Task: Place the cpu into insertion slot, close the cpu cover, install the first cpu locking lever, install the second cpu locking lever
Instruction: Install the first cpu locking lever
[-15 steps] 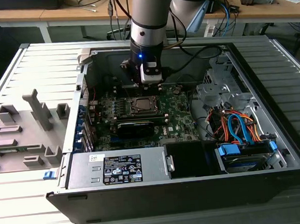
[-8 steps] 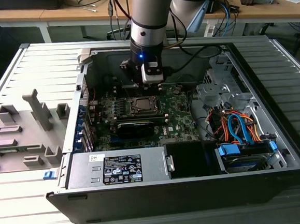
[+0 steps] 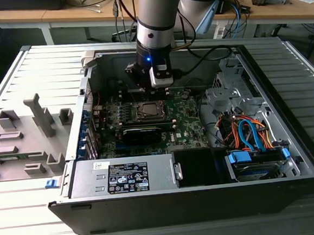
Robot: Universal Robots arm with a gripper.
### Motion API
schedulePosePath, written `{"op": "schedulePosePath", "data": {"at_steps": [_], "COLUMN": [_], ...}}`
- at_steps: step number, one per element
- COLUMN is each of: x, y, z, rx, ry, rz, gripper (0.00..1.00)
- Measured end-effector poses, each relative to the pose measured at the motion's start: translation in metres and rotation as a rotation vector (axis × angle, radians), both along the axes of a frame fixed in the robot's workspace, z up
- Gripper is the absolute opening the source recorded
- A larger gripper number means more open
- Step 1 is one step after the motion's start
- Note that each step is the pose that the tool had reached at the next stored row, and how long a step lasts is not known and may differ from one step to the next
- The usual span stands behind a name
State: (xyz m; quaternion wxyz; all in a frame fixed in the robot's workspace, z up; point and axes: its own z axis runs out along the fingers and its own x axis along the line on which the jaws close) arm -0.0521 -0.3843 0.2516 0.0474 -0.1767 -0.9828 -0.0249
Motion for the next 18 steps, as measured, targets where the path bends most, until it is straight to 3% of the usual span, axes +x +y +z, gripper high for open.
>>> {"op": "schedulePosePath", "data": {"at_steps": [18], "x": [0.0], "y": [0.0], "z": [0.0], "rx": [0.0016], "ry": [0.0], "rz": [0.084], "gripper": [0.11]}}
